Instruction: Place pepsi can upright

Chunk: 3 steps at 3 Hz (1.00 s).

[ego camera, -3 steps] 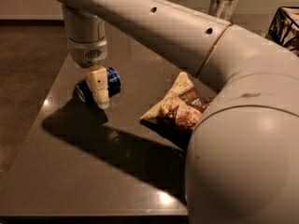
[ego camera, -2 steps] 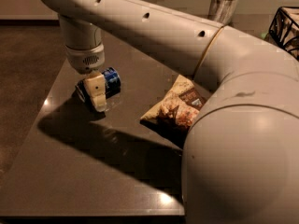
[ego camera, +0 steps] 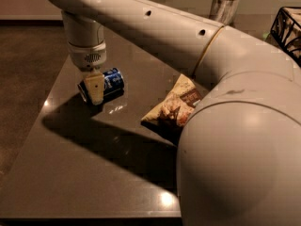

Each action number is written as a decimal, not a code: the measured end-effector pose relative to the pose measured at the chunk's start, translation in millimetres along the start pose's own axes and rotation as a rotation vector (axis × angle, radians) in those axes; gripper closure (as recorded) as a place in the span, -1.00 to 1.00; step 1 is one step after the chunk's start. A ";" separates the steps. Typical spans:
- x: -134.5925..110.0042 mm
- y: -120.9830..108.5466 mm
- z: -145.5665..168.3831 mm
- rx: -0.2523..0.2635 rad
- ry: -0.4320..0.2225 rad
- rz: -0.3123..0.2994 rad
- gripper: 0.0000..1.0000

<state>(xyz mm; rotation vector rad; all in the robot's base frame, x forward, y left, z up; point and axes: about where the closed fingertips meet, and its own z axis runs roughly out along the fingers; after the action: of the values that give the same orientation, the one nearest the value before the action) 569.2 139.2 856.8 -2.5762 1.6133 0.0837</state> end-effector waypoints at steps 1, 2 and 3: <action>2.5 -8.6 -17.1 -0.007 -0.104 0.043 0.74; 1.4 -18.1 -46.0 0.003 -0.267 0.093 1.00; 0.4 -19.4 -64.2 0.015 -0.441 0.152 1.00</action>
Offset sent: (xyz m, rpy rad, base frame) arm 0.0139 -0.0118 0.0924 0.3901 0.2537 -0.1192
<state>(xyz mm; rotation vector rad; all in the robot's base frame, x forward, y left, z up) 586.4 139.9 921.7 -2.2085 1.6160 0.6019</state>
